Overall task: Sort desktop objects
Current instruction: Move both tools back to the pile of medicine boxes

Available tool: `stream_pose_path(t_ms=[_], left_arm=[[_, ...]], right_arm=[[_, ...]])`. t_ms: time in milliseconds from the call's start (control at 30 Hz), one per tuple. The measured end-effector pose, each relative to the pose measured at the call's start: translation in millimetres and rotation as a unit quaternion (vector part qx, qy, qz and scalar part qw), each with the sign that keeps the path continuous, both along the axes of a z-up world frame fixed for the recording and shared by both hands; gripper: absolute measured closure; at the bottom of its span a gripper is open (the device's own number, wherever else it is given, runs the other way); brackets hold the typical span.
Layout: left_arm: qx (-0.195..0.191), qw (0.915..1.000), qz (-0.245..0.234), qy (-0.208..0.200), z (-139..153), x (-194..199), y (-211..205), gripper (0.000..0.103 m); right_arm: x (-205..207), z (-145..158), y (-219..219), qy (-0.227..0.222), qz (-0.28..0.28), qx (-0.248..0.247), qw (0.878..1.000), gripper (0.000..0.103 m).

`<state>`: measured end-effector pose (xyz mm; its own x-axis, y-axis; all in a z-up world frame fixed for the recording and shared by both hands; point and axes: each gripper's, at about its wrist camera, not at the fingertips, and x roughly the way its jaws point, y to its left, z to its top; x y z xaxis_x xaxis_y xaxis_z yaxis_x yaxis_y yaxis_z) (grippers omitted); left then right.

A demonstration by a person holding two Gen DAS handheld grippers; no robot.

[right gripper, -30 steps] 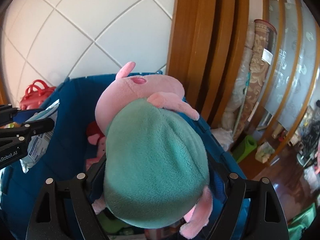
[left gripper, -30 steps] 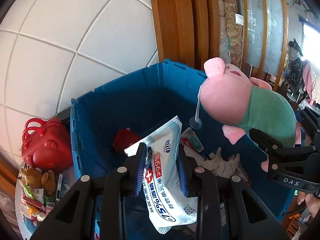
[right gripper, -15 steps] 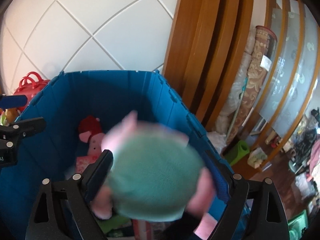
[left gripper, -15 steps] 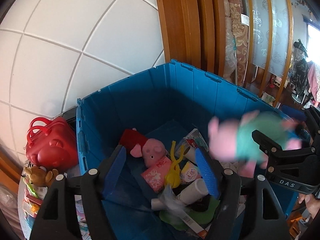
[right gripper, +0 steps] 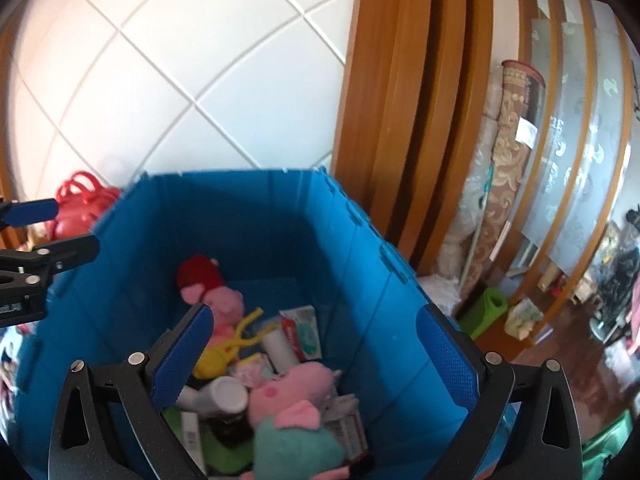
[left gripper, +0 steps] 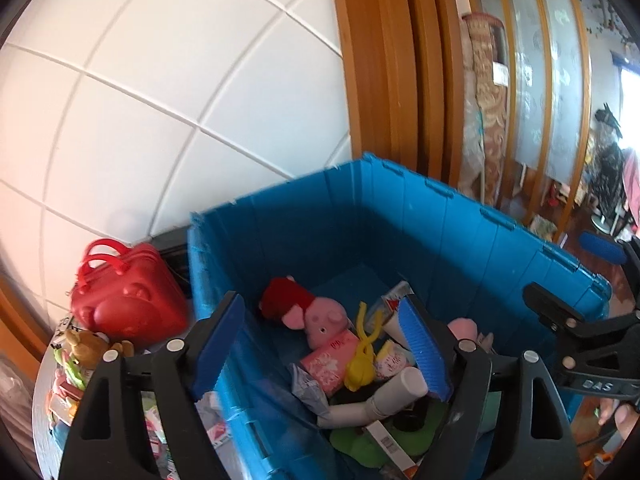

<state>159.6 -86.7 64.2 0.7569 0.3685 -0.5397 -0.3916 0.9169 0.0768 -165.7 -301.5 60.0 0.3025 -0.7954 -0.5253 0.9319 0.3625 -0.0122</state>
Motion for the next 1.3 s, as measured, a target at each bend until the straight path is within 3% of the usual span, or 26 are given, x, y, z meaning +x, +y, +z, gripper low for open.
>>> stream_pose_path(t_ms=[333,433,467,533,667,867,967,1100,1300], left_arm=[[0.02,0.9964,0.039,-0.072,7.6,-79.0,21.8,0.023],[0.015,0.9945,0.057,-0.087,4.1,-108.5,40.4,0.011],[0.016,0.9937,0.063,-0.091,2.5,-116.1,44.9,0.003],[0.016,0.9916,0.079,-0.101,-2.5,-137.3,57.8,0.001],[0.005,0.9892,0.105,-0.103,-21.3,-180.6,88.7,0.001],[-0.014,0.9784,0.196,-0.063,-71.9,-246.6,148.7,0.001],[-0.036,0.9704,0.236,-0.04,-100.7,-282.3,178.4,0.001],[-0.052,0.9522,0.301,-0.001,-140.9,-329.3,211.1,0.001],[-0.105,0.9162,0.383,0.053,-209.6,-388.2,242.3,0.001]], right_arm=[[26.2,24.4,60.1,-0.074,0.042,0.003,0.996,0.0],[46.3,33.9,83.2,-0.083,0.056,-0.002,0.995,0.0],[53.5,36.9,90.1,-0.086,0.062,-0.003,0.994,0.0],[69.1,40.9,103.4,-0.091,0.075,-0.006,0.993,0.0],[114.6,45.5,131.5,-0.09,0.11,-0.014,0.99,0.0],[193.5,33.7,153.2,-0.095,0.179,0.015,0.979,0.0],[237.0,19.1,161.7,-0.09,0.218,0.04,0.971,0.0],[282.6,-7.7,168.6,-0.068,0.249,0.07,0.964,0.0],[321.7,-63.9,159.8,-0.029,0.252,0.129,0.959,0.0]])
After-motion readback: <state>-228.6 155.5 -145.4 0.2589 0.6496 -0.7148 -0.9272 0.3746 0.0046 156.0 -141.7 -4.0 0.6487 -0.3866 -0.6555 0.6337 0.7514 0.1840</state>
